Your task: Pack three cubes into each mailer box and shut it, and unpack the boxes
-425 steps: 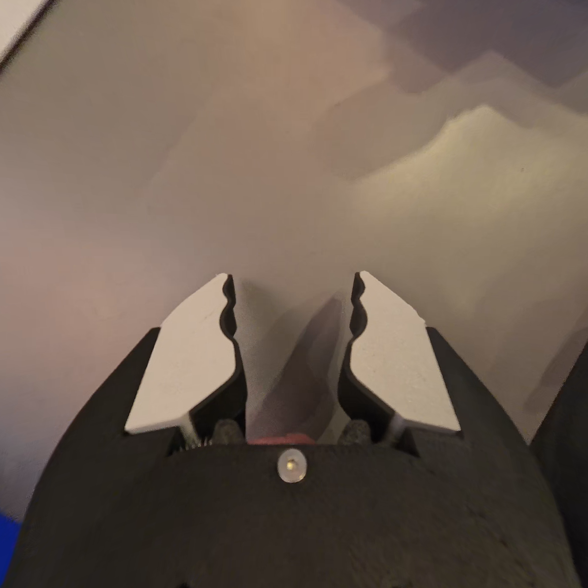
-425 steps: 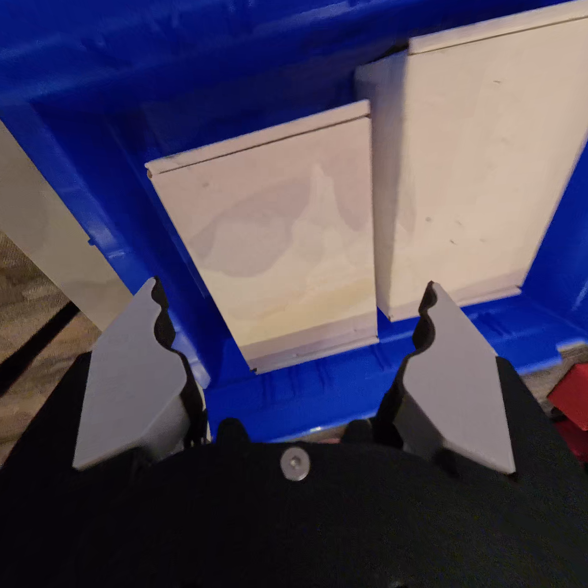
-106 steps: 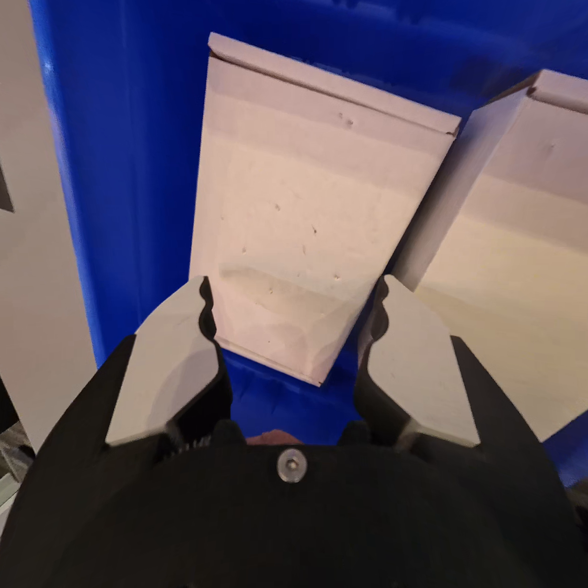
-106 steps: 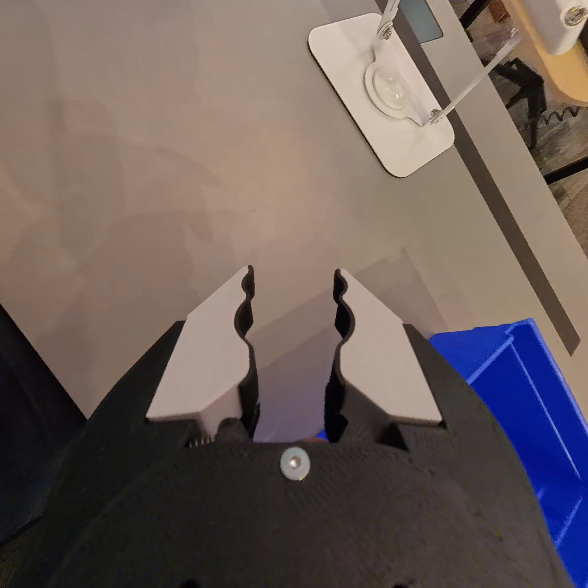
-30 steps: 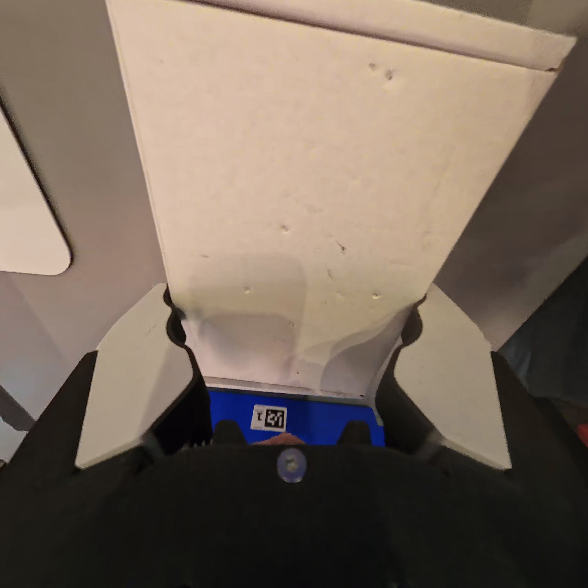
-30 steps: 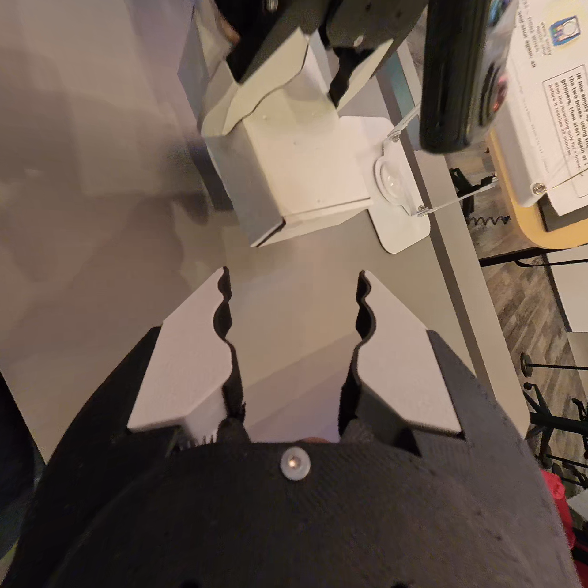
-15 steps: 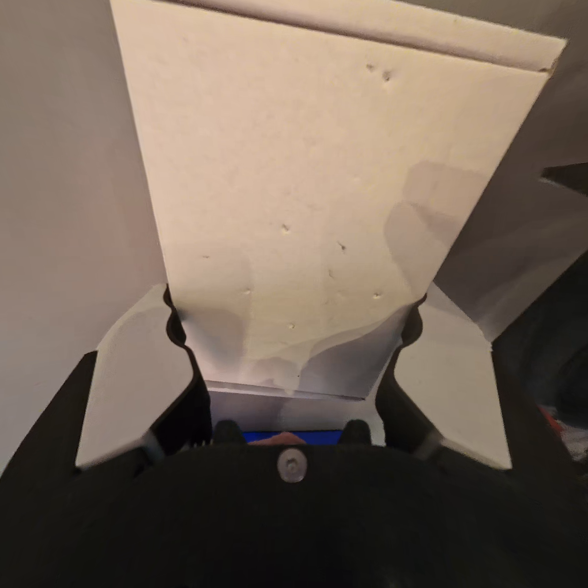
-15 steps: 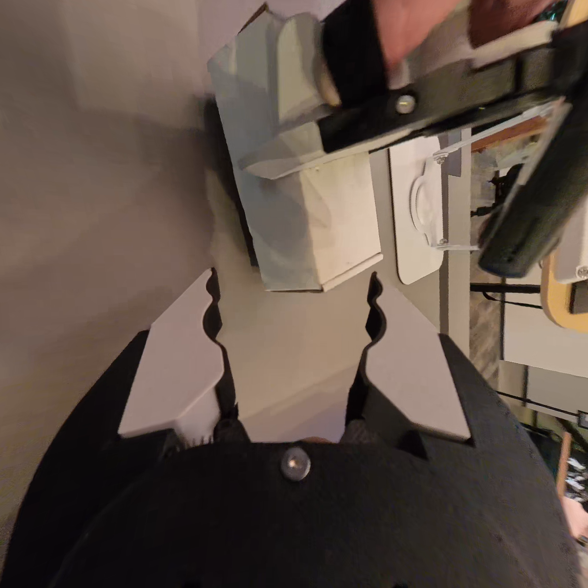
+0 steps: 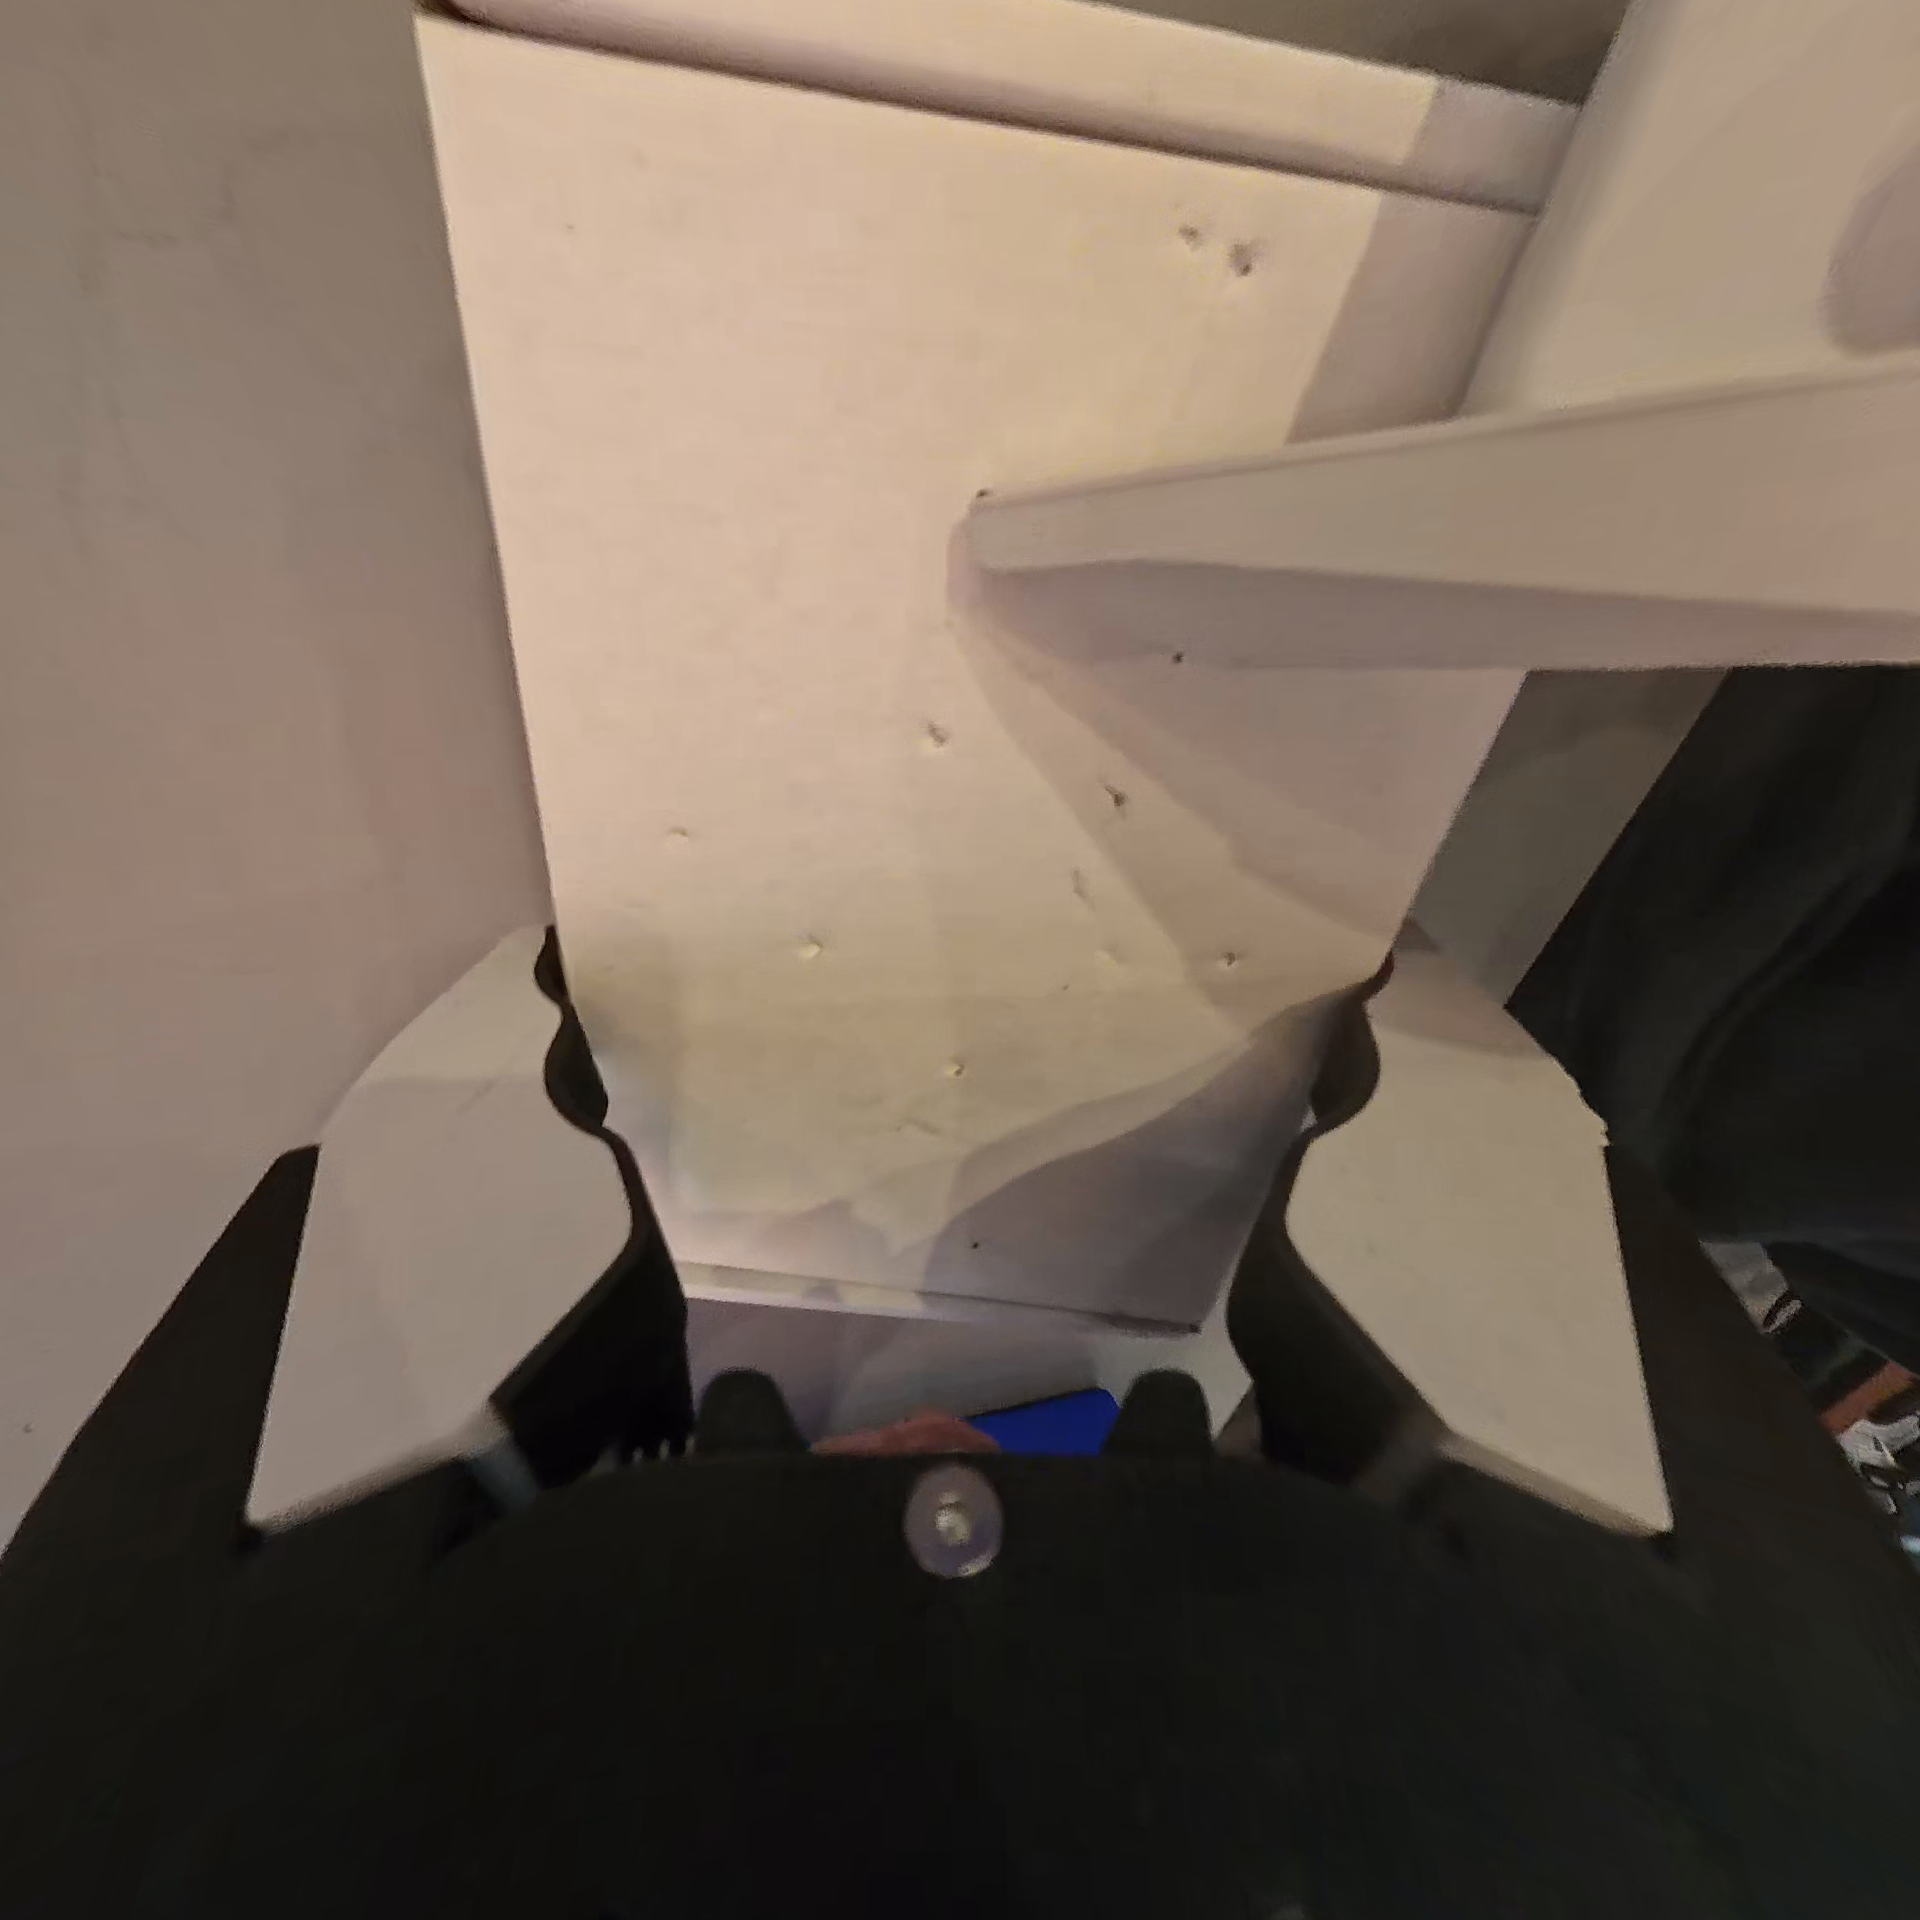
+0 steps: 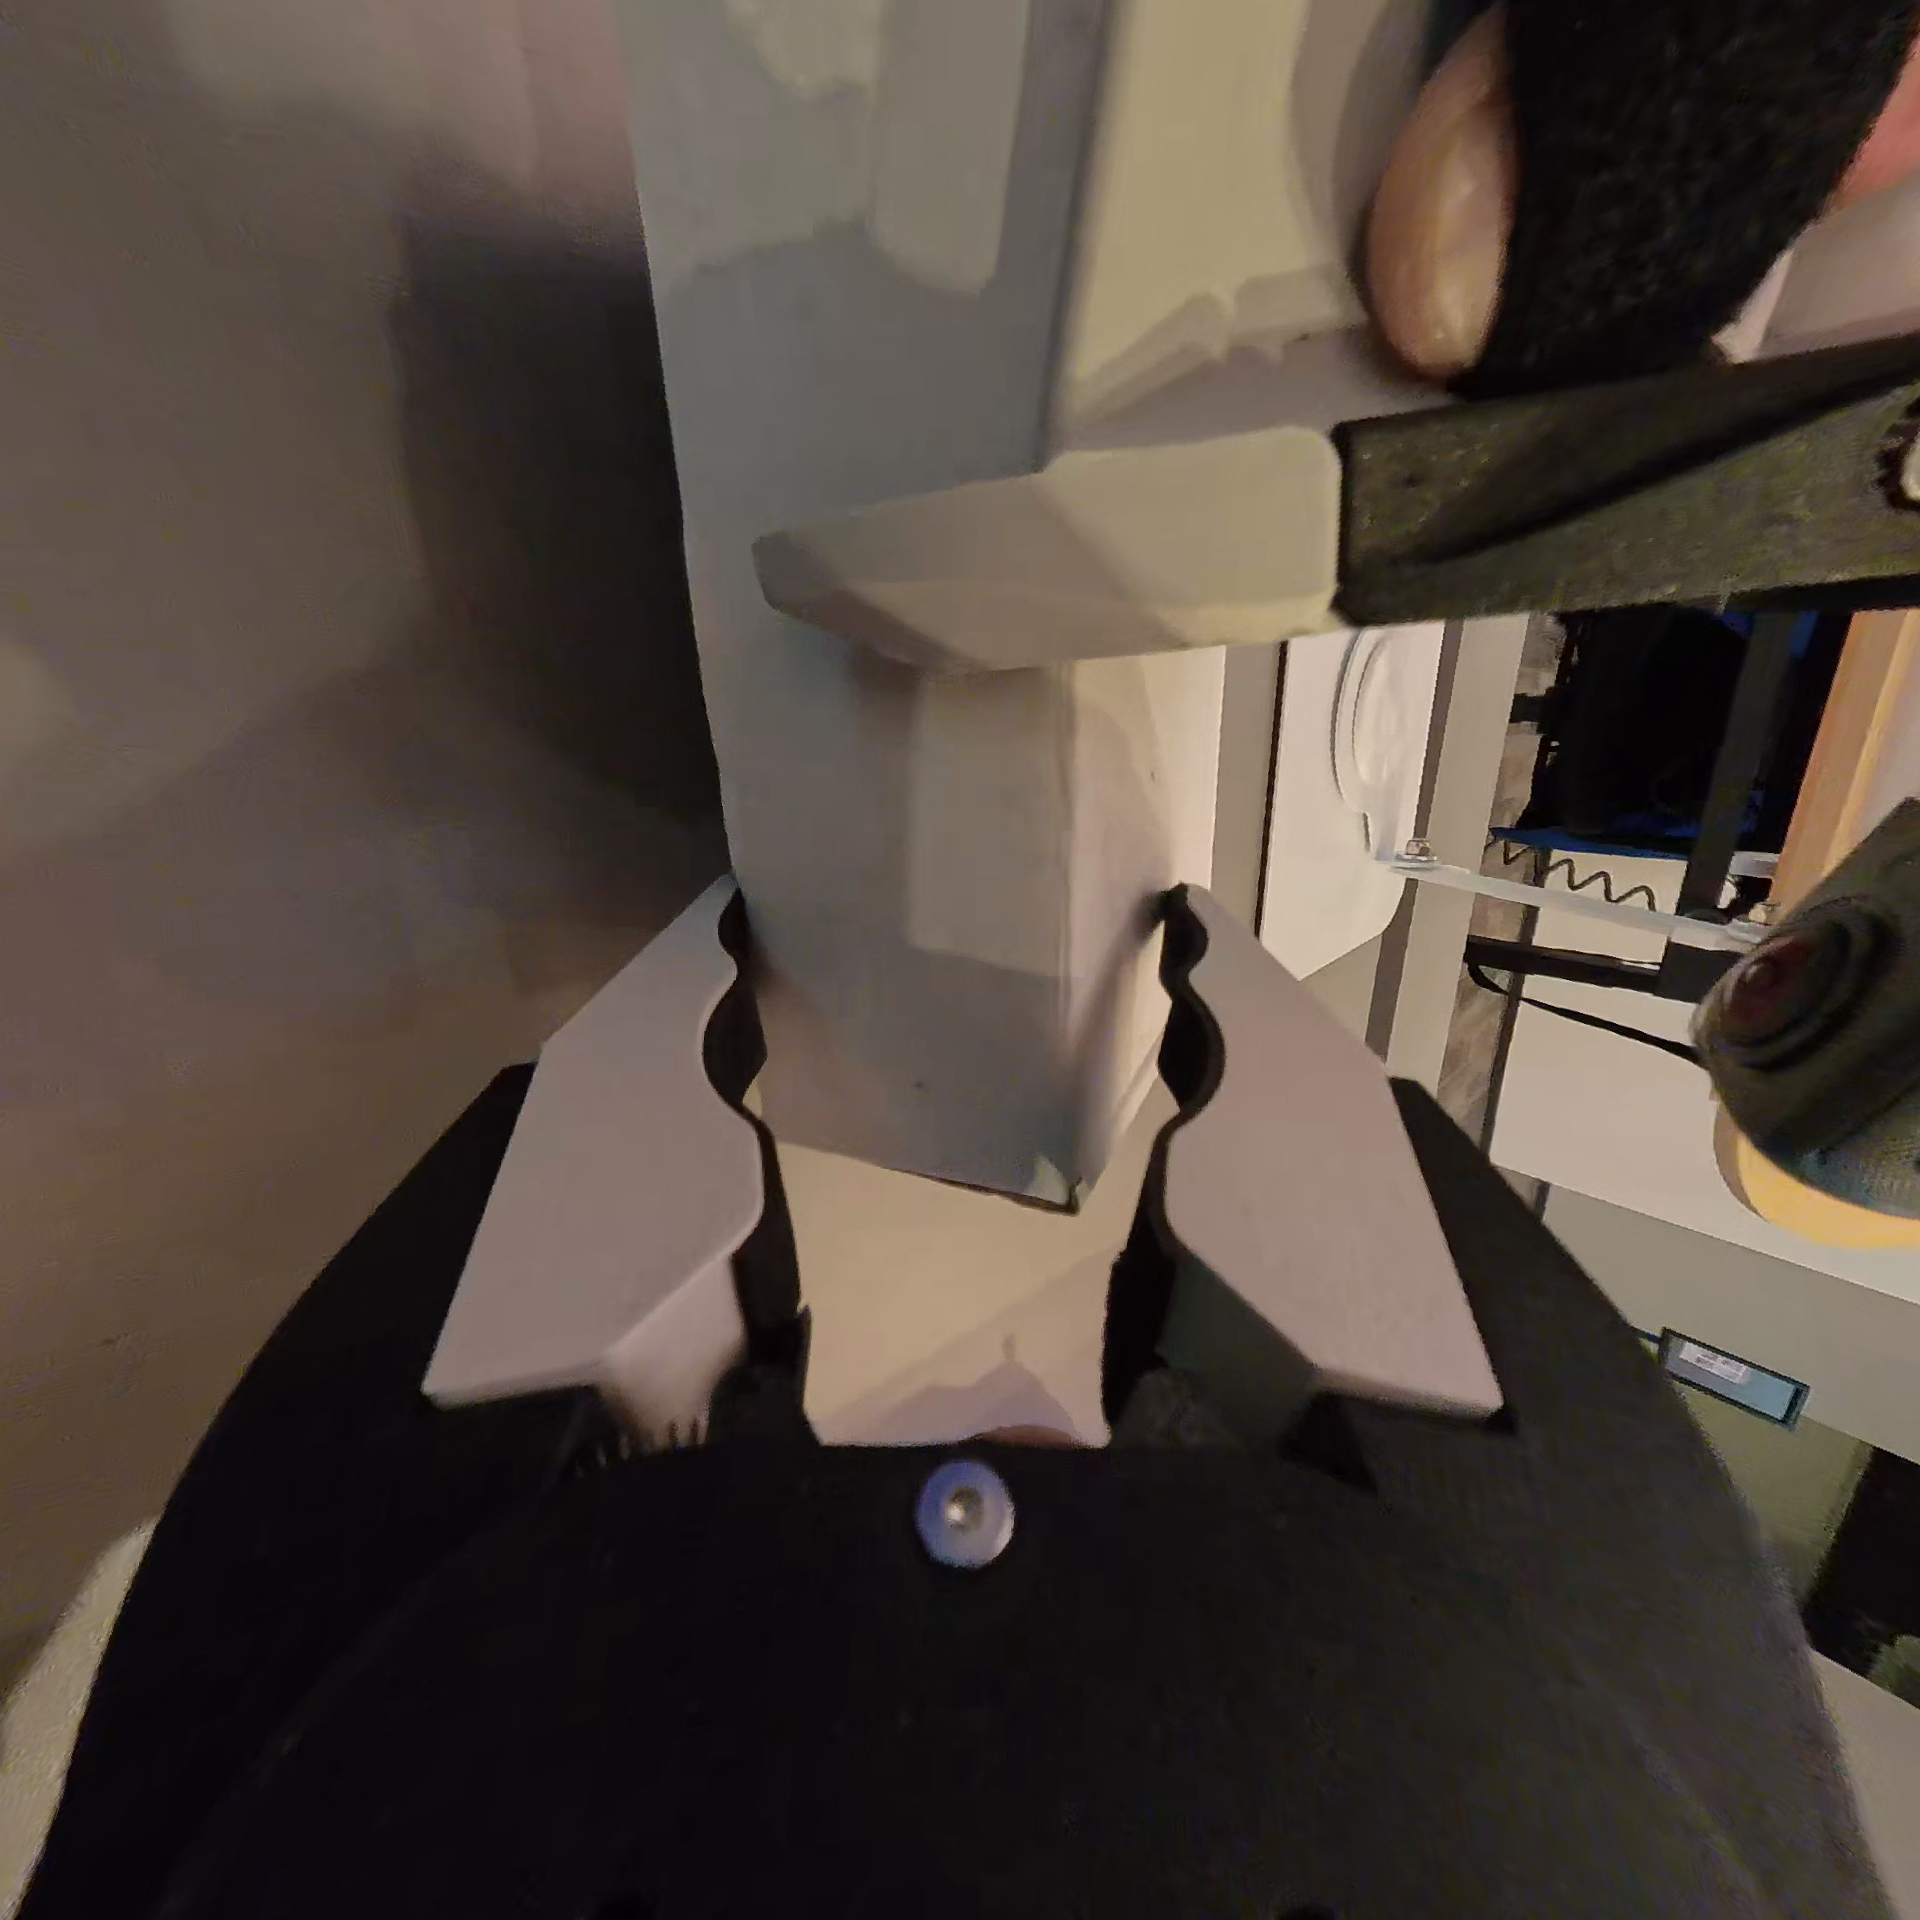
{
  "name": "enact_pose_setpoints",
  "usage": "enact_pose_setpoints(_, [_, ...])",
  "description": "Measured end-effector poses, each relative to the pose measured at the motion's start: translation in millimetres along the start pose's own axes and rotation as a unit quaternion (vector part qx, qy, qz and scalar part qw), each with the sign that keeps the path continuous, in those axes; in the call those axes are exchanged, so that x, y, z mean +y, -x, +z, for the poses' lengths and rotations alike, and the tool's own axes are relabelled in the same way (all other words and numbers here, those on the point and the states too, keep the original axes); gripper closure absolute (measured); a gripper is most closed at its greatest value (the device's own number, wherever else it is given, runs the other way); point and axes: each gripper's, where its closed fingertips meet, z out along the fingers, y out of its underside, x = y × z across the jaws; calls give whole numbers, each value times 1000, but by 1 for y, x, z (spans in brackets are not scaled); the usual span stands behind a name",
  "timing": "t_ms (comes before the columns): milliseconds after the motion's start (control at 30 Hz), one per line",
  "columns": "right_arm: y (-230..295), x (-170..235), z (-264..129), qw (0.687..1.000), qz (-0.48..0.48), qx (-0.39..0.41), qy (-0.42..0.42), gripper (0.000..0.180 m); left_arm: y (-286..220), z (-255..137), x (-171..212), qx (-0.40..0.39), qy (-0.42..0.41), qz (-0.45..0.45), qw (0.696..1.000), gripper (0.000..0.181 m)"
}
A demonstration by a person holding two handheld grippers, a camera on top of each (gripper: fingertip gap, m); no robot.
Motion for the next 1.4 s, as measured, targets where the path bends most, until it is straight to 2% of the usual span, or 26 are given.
enact_pose_setpoints(200, [-1,3,0,1000,-2,-1,-1,105,0,0,0,-28,-30,18,999,46])
enact_pose_setpoints(367, [-2,3,0,1000,3,-3,-2,105,-4,-27,-5,-97,-103,34,989,47])
enact_pose_setpoints(500, [-2,3,-1,1000,24,-14,-8,105,-12,-42,5,-207,-122,72,968,57])
enact_pose_setpoints(633, [-2,2,-2,998,45,-26,-17,105,-17,-30,12,-321,-106,110,935,64])
enact_pose_setpoints(767, [-3,4,-1,1000,13,-20,-2,105,-14,-26,9,-382,-144,87,909,71])
enact_pose_setpoints(867, [-3,4,-1,1000,8,-22,2,105,-15,-25,14,-379,-138,96,910,60])
enact_pose_setpoints(967, [-4,4,-2,999,23,-33,-17,105,-28,-28,14,-352,-178,115,912,61])
enact_pose_setpoints(1133, [-5,3,-3,997,46,-50,-34,105,-35,-25,9,-394,-207,158,881,82])
enact_pose_setpoints(1400, [-7,4,-4,995,60,-59,-50,105,-27,-17,10,-458,-188,210,843,72])
